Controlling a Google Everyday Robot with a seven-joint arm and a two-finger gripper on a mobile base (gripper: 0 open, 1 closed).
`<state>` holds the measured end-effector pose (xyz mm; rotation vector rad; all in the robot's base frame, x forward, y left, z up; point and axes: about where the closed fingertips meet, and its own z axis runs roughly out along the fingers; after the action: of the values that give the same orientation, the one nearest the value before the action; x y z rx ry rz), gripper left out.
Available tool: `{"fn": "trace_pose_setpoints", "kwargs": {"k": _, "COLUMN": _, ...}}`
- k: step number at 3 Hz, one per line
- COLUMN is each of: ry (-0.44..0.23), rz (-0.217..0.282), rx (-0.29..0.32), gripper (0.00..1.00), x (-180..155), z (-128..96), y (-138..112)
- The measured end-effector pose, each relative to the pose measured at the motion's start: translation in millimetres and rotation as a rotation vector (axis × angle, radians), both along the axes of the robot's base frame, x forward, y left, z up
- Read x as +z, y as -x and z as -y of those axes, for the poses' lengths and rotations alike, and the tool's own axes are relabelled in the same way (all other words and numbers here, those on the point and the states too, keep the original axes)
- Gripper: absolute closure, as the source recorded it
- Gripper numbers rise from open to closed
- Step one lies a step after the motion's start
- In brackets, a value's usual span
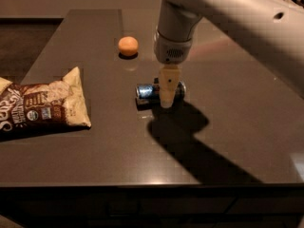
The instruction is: Place redbull can upright
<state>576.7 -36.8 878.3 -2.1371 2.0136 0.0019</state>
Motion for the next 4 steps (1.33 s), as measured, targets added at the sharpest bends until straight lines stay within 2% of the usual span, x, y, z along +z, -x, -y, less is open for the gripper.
{"fn": "trace_pose_setpoints", "kwargs": {"k": 1, "ry": 0.034, "rz": -0.029, "rx": 0.018, "gripper": 0.0, "x": -23, "z": -7, "y": 0}}
{"fn": "trace_pose_setpoints", "kwargs": {"k": 2, "ry": 0.056, "rz": -0.048, "rx": 0.026, "gripper": 0.15, "x": -33, "z": -14, "y": 0}}
{"fn": "trace_pose_setpoints", "kwargs": {"k": 3, "ry": 0.079, "rz": -0.069, "rx": 0.024, "gripper": 0.38, "x": -38, "z": -17, "y": -1}}
{"fn": "trace_pose_setpoints", "kwargs": {"k": 4, "ry": 0.055, "rz": -0.116, "rx": -0.002, "gripper": 0.62, "x": -37, "z": -13, "y": -4}}
